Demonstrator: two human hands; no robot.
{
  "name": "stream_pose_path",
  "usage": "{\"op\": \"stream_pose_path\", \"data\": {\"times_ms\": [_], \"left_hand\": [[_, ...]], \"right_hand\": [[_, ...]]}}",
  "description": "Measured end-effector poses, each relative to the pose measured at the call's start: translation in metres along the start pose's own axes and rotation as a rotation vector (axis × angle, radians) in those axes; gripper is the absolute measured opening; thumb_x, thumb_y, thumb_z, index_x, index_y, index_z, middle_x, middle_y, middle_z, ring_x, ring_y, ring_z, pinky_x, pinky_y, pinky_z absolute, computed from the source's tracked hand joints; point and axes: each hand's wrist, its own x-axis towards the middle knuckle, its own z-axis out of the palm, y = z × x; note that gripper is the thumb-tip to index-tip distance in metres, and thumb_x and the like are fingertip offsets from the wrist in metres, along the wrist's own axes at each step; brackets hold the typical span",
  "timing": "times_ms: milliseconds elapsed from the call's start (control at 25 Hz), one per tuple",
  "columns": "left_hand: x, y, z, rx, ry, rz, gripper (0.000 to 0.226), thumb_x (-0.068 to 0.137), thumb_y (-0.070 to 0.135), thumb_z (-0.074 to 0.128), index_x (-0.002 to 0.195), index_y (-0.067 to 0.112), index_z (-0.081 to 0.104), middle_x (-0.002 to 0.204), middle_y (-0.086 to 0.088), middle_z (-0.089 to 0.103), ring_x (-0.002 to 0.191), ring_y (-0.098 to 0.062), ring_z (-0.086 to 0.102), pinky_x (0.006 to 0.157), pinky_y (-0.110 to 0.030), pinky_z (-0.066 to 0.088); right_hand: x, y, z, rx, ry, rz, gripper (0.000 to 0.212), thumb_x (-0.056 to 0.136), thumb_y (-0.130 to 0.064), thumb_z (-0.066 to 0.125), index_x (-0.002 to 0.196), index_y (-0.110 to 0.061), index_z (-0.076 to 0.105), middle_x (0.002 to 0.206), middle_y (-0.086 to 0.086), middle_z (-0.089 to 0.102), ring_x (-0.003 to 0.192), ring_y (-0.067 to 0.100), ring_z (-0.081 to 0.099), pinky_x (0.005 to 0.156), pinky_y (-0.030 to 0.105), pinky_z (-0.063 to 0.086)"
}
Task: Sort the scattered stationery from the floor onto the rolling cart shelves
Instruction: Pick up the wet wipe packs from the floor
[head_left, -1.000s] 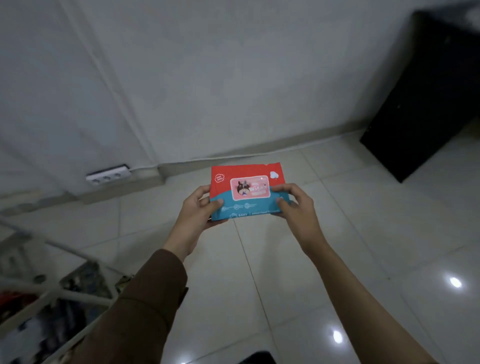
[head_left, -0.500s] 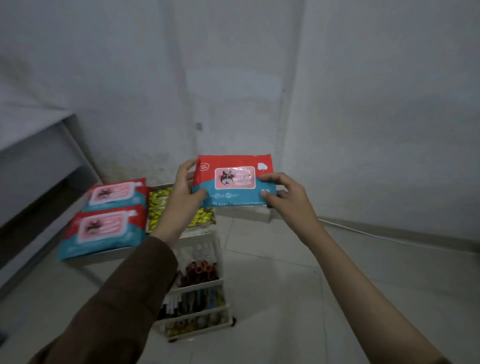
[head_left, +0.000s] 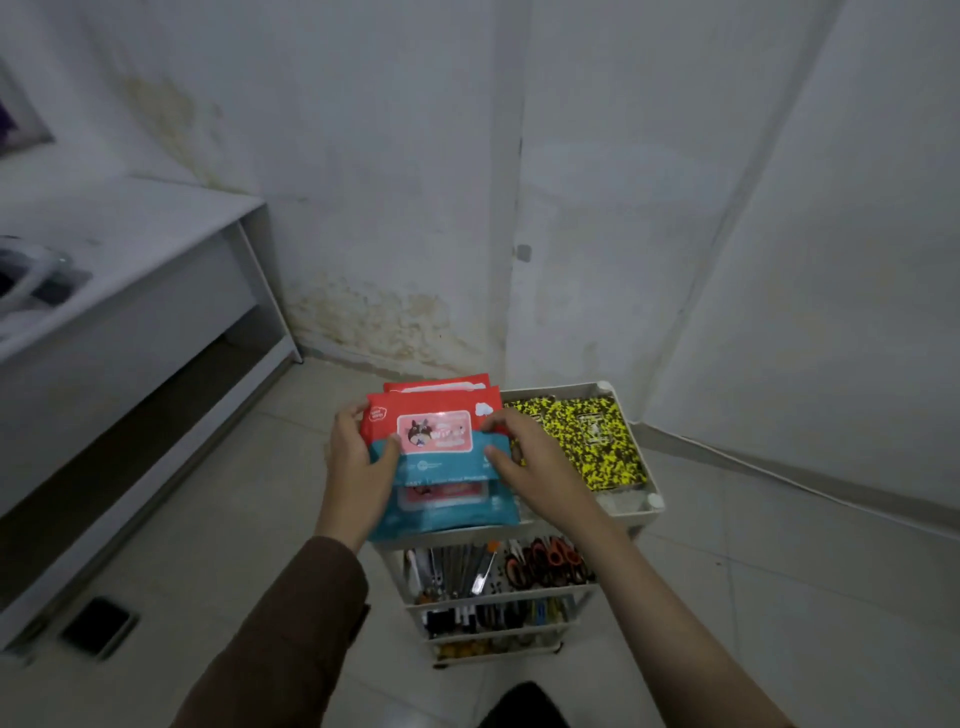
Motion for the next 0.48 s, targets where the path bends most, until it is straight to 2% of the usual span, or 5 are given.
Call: {"op": "stream_pose_path", "data": {"times_ms": [120,320,480], "left_hand": [[0.004,-0.020,-0.007,0.038,-0.085,-0.045,0.049,0.092,0.017,0.051,0.134,0.026,0.028,0.140,-0.009,0.034,0.125,-0.026,0.045,0.098,-0.052,0.045],[0.032,-0.018,-0.004,0.063,-0.161,-0.003,0.057,0.093,0.022,0.051,0.141,0.026,0.021,0.143,-0.005,0.029,0.132,-0.023,0.034,0.105,-0.052,0.038],[0.054,-0.018,0.004,0.167,-0.200,0.001,0.065,0.092,0.025,0.052,0.145,0.021,0.014,0.148,-0.006,0.024,0.137,-0.023,0.023,0.113,-0.048,0.025]], "right_hand": [[-0.004,0.003,0.022,-0.143,-0.008,0.052,0.026,0.093,-0.022,0.050,0.118,-0.020,0.047,0.117,-0.001,0.051,0.108,0.012,0.046,0.084,0.027,0.041],[0.016,-0.003,0.034,-0.235,0.106,0.158,0.038,0.094,-0.027,0.048,0.131,-0.026,0.042,0.125,0.001,0.044,0.116,0.015,0.035,0.096,0.032,0.037],[0.041,-0.003,0.038,-0.307,0.082,0.272,0.040,0.095,-0.028,0.044,0.135,-0.029,0.037,0.139,0.001,0.039,0.127,0.020,0.031,0.104,0.043,0.031]]}}
